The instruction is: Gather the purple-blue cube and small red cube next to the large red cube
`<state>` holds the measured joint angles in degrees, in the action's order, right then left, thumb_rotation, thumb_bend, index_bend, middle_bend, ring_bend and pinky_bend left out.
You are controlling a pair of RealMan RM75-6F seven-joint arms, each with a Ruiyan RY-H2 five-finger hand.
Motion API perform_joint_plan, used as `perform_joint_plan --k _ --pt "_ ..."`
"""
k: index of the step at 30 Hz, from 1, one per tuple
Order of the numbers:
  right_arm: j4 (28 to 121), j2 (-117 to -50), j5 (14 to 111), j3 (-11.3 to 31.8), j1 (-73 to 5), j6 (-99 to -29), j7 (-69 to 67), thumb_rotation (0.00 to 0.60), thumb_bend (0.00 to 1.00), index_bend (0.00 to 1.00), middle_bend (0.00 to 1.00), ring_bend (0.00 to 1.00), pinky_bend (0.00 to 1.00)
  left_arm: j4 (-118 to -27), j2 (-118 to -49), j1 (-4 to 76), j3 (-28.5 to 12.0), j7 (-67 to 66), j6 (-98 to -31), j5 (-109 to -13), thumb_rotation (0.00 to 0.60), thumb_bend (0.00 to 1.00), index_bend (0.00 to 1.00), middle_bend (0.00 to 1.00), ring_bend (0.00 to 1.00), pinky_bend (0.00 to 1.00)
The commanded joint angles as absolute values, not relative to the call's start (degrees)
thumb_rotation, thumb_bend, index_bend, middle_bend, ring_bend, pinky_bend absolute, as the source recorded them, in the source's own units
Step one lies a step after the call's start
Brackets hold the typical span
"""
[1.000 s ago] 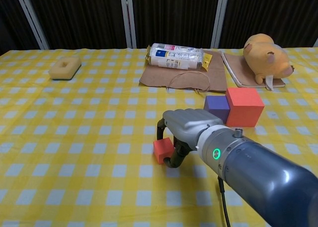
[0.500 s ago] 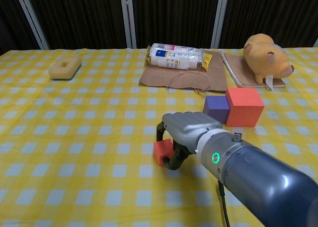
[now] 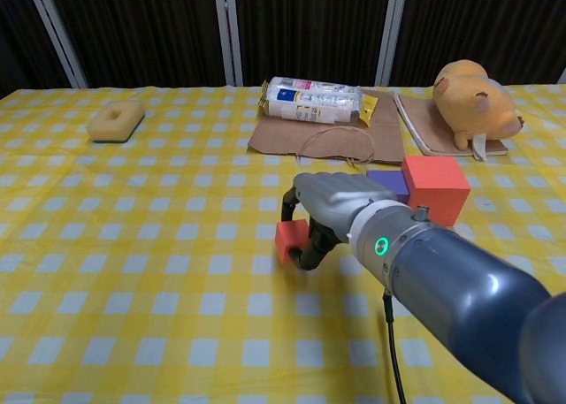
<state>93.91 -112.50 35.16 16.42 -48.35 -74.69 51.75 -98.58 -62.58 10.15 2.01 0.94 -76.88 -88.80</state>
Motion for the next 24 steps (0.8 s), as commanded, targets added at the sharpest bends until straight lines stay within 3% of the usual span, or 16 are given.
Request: perform_joint_plan --k 1,24 --pt "91.4 -112.1 35.4 17.9 -48.8 -74.8 51.4 0.6 0.52 0.46 1.0 1.0 1.0 -98.6 -62.5 10.2 2.0 1.0 -76.7 -88.7 0.6 0.02 0.0 0.0 0.0 0.0" --pt "82.5 -112.4 36.8 20.2 -48.2 -74.0 48.1 0.6 0.52 0.46 1.0 1.0 1.0 -98.9 -62.6 10.2 2.1 0.4 -76.6 -88.7 0.6 0.02 0.0 0.0 0.0 0.0"
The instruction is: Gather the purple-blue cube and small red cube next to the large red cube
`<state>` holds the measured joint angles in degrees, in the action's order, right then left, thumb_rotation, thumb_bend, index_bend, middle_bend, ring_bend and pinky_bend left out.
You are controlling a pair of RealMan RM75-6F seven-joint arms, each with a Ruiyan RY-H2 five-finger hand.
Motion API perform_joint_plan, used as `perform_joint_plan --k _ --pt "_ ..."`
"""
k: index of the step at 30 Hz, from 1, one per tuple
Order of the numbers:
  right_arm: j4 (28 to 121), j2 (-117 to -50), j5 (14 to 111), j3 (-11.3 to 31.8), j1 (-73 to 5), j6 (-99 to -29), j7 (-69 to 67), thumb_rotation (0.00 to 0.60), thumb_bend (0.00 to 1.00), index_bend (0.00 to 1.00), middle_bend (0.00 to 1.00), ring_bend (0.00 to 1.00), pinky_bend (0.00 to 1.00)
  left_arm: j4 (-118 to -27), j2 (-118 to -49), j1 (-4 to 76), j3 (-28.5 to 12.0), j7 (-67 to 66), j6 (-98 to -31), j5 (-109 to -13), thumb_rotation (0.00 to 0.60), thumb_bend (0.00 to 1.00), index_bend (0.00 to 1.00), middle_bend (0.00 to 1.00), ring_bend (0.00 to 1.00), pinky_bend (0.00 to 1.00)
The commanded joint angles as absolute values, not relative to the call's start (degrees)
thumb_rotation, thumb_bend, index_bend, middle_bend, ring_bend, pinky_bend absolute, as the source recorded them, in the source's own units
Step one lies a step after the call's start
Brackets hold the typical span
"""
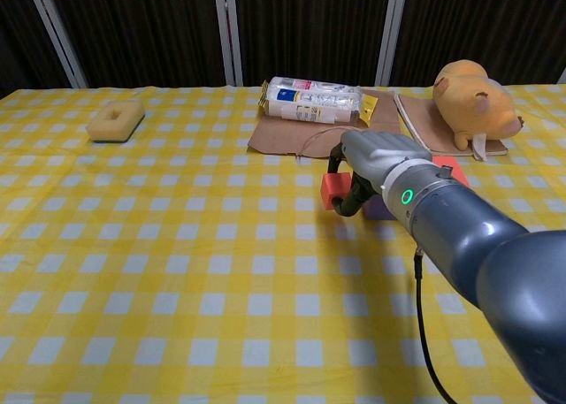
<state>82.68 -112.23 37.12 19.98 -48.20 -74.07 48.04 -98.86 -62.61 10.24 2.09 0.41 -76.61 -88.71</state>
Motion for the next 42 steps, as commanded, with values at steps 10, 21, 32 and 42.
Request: perform_joint_plan --k 10,21,32,42 --pt "79.6 -113.6 36.0 21.1 -48.5 -72.7 47.6 0.6 0.52 0.46 1.0 1.0 1.0 -98.9 -62.6 10.3 2.1 0.5 -76.5 -88.7 0.6 0.02 0.0 0.0 0.0 0.0" --pt "76.7 -114.4 35.8 21.5 -48.5 -71.6 47.0 0.6 0.52 0.46 1.0 1.0 1.0 -98.9 -62.5 10.4 2.2 0.8 -76.4 -88.7 0.6 0.02 0.0 0.0 0.0 0.0" --pt "77.1 -114.0 35.8 21.5 -48.1 -71.4 47.2 0.6 0.52 0.32 1.0 1.0 1.0 -99.0 -62.6 10.3 2.2 0.6 -76.4 -88.8 0.6 0.02 0.0 0.0 0.0 0.0" --pt "79.9 -113.4 36.0 20.6 -47.3 -72.1 47.9 0.6 0.52 0.18 1.0 1.0 1.0 -99.0 -62.6 10.3 2.2 0.7 -76.5 -88.8 0.6 0.02 0.0 0.0 0.0 0.0"
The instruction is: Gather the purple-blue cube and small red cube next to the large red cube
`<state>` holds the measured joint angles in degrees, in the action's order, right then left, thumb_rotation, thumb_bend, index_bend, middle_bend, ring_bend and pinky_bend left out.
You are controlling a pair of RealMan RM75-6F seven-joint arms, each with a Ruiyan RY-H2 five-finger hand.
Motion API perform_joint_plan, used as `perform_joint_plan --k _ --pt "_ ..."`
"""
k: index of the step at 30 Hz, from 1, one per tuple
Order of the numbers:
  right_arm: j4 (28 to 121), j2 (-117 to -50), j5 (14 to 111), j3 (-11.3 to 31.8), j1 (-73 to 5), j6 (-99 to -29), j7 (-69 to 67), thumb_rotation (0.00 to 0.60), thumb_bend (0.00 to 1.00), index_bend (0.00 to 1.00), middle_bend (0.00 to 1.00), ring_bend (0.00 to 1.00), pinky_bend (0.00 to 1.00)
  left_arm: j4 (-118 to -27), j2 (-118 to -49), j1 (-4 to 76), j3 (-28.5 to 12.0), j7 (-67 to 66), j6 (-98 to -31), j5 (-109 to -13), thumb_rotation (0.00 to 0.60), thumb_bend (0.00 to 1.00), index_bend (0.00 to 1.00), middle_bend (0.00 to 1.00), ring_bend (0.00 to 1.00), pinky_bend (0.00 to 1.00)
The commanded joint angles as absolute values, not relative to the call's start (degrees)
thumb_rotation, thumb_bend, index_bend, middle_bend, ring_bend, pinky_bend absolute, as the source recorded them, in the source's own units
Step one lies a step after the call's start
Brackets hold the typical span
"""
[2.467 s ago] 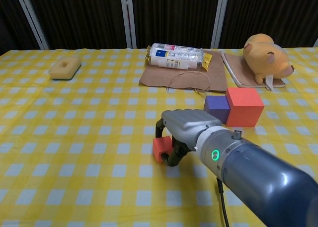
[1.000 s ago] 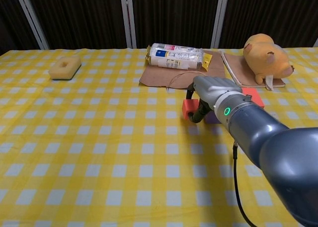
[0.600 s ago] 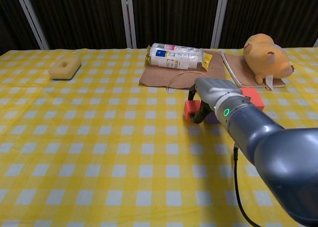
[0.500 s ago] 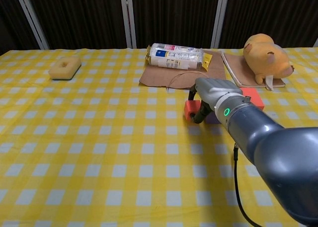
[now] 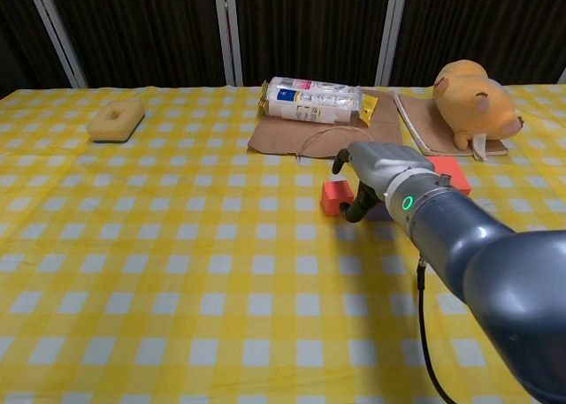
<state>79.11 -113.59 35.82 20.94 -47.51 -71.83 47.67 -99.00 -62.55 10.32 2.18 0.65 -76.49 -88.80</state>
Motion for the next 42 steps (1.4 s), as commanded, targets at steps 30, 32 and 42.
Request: perform_joint_plan --k 30,32,42 --pt "90.6 -113.6 36.4 16.5 -46.9 -73.6 50.9 0.6 0.52 0.14 1.0 1.0 1.0 -98.9 -62.6 10.2 2.3 0.7 -76.8 -89.2 0.6 0.02 0.0 0.0 0.0 0.0" --pt "89.6 -114.1 36.0 16.5 -47.0 -73.3 50.9 0.6 0.52 0.14 1.0 1.0 1.0 -98.9 -62.6 10.2 2.3 0.8 -76.8 -89.2 0.6 0.02 0.0 0.0 0.0 0.0" --pt "84.8 -114.9 33.8 16.9 -46.8 -72.6 51.1 0.6 0.52 0.14 1.0 1.0 1.0 -99.0 -62.5 10.3 2.3 0.9 -76.5 -89.1 0.6 0.02 0.0 0.0 0.0 0.0"
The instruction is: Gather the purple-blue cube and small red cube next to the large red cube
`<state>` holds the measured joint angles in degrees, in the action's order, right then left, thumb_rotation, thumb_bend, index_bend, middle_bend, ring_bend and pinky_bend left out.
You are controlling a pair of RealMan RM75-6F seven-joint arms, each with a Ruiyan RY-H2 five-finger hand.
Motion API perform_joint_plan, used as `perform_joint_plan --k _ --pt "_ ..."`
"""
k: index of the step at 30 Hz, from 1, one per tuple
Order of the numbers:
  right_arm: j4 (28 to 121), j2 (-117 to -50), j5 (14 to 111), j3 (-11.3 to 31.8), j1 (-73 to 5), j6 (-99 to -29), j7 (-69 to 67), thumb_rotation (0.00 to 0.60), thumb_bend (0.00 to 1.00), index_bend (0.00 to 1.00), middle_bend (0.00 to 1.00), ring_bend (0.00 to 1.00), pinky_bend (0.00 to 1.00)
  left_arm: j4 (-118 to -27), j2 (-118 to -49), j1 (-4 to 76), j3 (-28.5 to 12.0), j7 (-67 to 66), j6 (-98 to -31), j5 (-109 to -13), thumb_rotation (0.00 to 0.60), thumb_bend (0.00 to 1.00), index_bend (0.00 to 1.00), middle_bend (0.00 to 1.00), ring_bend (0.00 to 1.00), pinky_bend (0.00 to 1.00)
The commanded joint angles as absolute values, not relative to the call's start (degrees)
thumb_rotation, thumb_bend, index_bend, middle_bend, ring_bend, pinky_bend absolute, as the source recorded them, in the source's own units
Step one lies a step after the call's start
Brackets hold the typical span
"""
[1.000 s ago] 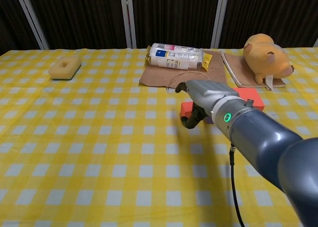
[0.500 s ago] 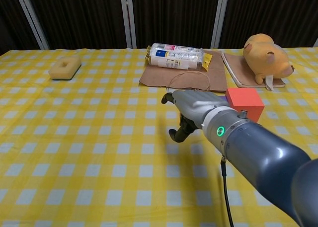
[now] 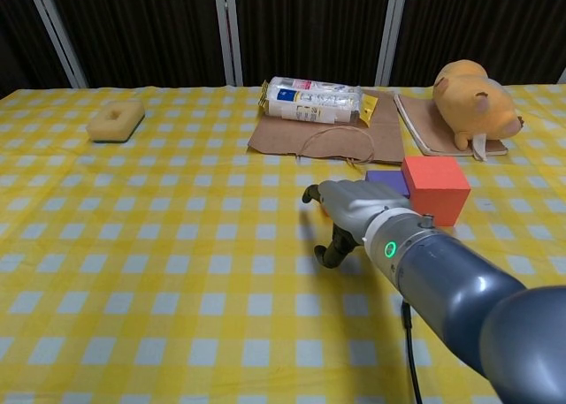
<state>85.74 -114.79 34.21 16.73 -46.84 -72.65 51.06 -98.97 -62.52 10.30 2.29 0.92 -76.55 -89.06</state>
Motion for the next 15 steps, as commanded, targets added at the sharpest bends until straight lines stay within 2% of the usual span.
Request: perform_joint_plan --k 1,15 --pt "84.5 -115.0 33.7 17.0 -46.7 -72.5 51.0 0.6 0.52 0.14 1.0 1.0 1.0 -99.0 -62.5 10.3 2.3 0.9 -76.5 -89.0 0.6 0.02 0.0 0.0 0.0 0.0" --pt "83.2 -114.5 33.4 17.6 -45.9 -73.8 51.7 0.6 0.52 0.14 1.0 1.0 1.0 -99.2 -62.5 10.3 2.3 0.8 -76.5 -88.9 0.6 0.02 0.0 0.0 0.0 0.0"
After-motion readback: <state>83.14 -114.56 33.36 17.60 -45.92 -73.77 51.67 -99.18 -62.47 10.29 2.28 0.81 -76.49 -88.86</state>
